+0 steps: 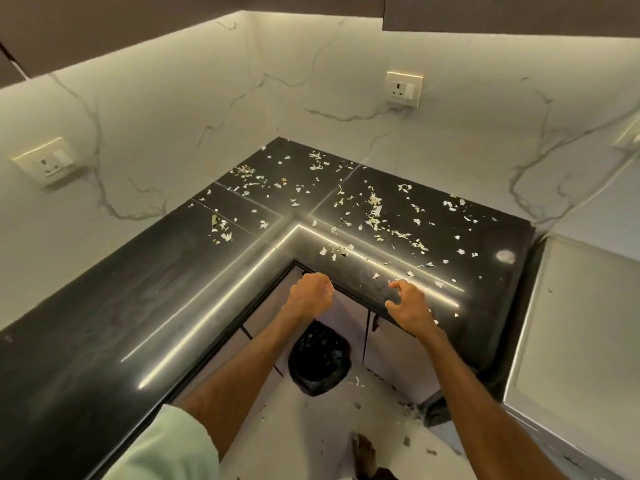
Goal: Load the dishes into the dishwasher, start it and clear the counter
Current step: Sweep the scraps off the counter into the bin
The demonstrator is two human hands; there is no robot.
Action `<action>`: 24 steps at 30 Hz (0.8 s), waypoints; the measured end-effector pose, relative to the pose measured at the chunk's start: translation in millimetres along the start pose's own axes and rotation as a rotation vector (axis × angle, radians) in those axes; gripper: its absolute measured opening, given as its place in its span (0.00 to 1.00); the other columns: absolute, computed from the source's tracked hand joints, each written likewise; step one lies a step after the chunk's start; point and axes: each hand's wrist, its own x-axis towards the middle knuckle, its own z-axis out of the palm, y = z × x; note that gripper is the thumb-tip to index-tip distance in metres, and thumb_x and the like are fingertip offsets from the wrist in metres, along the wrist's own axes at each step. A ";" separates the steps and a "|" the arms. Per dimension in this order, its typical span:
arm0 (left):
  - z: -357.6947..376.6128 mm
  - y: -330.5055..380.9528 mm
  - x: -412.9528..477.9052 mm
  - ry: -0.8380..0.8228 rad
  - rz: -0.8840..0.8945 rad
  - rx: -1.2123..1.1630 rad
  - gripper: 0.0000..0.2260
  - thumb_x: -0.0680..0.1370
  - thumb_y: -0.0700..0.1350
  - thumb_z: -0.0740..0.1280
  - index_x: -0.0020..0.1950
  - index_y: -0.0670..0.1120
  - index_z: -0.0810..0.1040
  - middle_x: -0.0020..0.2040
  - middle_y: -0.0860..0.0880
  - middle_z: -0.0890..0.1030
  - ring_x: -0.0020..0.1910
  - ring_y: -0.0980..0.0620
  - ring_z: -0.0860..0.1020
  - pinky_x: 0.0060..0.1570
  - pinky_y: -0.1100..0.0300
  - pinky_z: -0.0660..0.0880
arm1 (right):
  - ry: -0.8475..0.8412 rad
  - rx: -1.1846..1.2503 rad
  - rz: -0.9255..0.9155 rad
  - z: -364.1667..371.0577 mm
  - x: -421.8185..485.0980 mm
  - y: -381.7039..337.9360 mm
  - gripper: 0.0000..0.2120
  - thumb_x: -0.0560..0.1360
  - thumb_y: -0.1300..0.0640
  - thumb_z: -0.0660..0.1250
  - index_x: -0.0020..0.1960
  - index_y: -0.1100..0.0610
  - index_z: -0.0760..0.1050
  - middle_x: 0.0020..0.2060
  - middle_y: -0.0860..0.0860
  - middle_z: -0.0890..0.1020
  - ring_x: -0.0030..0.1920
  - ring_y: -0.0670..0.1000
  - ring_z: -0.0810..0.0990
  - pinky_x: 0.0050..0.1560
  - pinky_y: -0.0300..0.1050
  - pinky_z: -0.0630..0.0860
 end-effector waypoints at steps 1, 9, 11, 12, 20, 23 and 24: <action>-0.5 0.4 7.8 -0.003 -0.007 0.004 0.07 0.75 0.44 0.63 0.48 0.48 0.81 0.53 0.48 0.83 0.54 0.44 0.81 0.54 0.50 0.78 | -0.004 -0.018 0.015 0.6 4.4 4.4 0.21 0.73 0.63 0.72 0.66 0.61 0.76 0.64 0.57 0.79 0.67 0.57 0.76 0.68 0.49 0.72; 13.5 -4.7 64.5 -0.072 0.006 0.012 0.10 0.77 0.43 0.65 0.57 0.49 0.81 0.60 0.49 0.80 0.60 0.46 0.78 0.59 0.50 0.75 | -0.062 -0.099 0.188 13.5 30.8 46.3 0.28 0.72 0.63 0.70 0.71 0.62 0.68 0.77 0.63 0.62 0.79 0.61 0.57 0.76 0.54 0.61; 20.3 -5.7 84.0 -0.089 0.039 0.010 0.11 0.77 0.43 0.66 0.59 0.47 0.80 0.61 0.48 0.79 0.62 0.47 0.76 0.61 0.48 0.74 | -0.030 -0.114 0.232 16.1 36.1 54.1 0.32 0.75 0.61 0.70 0.75 0.61 0.63 0.81 0.62 0.51 0.82 0.60 0.47 0.78 0.55 0.55; 23.2 -5.2 94.7 -0.101 0.057 0.020 0.12 0.77 0.44 0.66 0.59 0.46 0.79 0.61 0.47 0.78 0.63 0.46 0.75 0.62 0.48 0.73 | -0.001 -0.125 0.246 16.5 39.3 57.9 0.33 0.76 0.60 0.70 0.77 0.62 0.61 0.81 0.61 0.48 0.82 0.59 0.44 0.79 0.55 0.53; 47.3 2.3 175.7 -0.130 0.169 0.191 0.26 0.77 0.49 0.69 0.69 0.38 0.67 0.75 0.36 0.62 0.76 0.36 0.58 0.72 0.46 0.63 | 0.085 -0.316 0.446 9.3 50.9 80.8 0.42 0.79 0.47 0.67 0.82 0.62 0.49 0.81 0.61 0.40 0.81 0.61 0.39 0.79 0.63 0.48; 56.4 -5.1 193.3 -0.139 0.089 0.201 0.39 0.77 0.58 0.68 0.78 0.39 0.55 0.80 0.32 0.46 0.79 0.33 0.45 0.76 0.39 0.51 | 0.070 -0.304 0.595 16.2 45.2 86.9 0.46 0.80 0.40 0.63 0.82 0.62 0.41 0.80 0.60 0.33 0.80 0.60 0.32 0.78 0.63 0.39; 58.7 -9.3 198.2 -0.155 0.062 0.192 0.42 0.77 0.60 0.67 0.80 0.40 0.50 0.80 0.33 0.40 0.79 0.33 0.40 0.76 0.37 0.47 | 0.073 -0.285 0.642 19.5 42.4 88.3 0.46 0.80 0.38 0.61 0.81 0.62 0.38 0.79 0.60 0.31 0.79 0.60 0.31 0.77 0.63 0.37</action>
